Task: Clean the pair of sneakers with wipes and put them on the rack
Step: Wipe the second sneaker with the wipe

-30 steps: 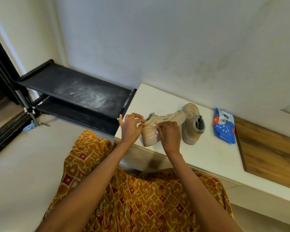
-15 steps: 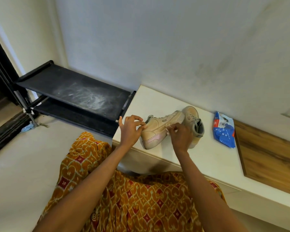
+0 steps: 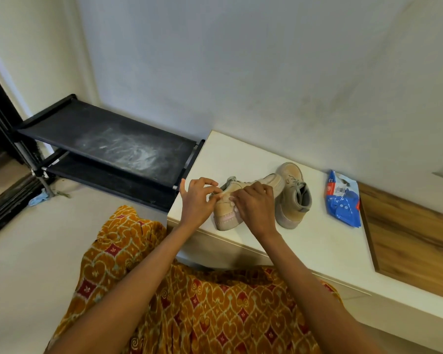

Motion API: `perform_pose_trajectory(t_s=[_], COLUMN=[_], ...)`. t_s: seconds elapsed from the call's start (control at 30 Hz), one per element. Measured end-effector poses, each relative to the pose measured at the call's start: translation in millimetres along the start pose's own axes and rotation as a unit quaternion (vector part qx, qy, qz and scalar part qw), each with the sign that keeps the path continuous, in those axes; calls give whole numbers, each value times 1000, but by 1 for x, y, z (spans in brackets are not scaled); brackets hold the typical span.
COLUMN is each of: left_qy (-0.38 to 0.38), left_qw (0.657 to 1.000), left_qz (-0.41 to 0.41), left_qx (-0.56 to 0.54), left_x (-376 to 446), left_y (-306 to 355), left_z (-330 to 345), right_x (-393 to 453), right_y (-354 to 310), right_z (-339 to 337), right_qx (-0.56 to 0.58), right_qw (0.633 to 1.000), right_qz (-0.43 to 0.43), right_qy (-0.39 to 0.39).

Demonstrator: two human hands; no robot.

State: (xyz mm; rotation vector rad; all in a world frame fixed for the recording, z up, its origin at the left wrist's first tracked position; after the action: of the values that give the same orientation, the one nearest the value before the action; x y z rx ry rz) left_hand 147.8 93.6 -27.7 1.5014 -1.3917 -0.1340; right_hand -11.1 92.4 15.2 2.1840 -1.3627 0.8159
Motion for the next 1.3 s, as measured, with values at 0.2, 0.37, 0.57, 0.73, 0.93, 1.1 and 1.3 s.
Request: perform_pose_trajectory(t_s=[0.2,0.37,0.57,0.73,0.93,1.1,1.3], left_qy=[7,17,15,15,5,4,11], left_qw=[1000,999,999,999,999,1000,999], left_qz=[5,-29,-36,-43,-35,-27,-37], left_qx=[-2,11,13,5,18,5,1], left_x=[0,2,2,2,2,3,3], left_y=[1,-9,-8,-11,-15,-11,-12], left_z=[2,1,1,4,1,2,4], right_x=[8,-5,6,23,7,23,32], right_y=[29,-38,7,8,-46,8,-8], right_z=[2,-4,5,7,6,8,11], right_qx=[-48,14,-32,-48,2,-36,-57], right_qw=[961,983,970,958,989,964,965], right_qz=[266,183,240,269,137,252,231], right_qy=[-58,-10,-33,-88,-54,-73,-108])
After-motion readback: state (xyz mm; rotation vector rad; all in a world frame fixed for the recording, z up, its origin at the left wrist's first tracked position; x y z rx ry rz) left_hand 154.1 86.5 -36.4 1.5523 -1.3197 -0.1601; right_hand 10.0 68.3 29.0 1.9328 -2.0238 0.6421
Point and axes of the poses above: each hand's wrist, its own x-axis towards the middle knuckle, its own z-axis out of the palm, y = z × x, the point moved 1 cm from there along x, towards the middle knuckle, and after that the axes turned 14 degrees about y, right-handed, at the moved point
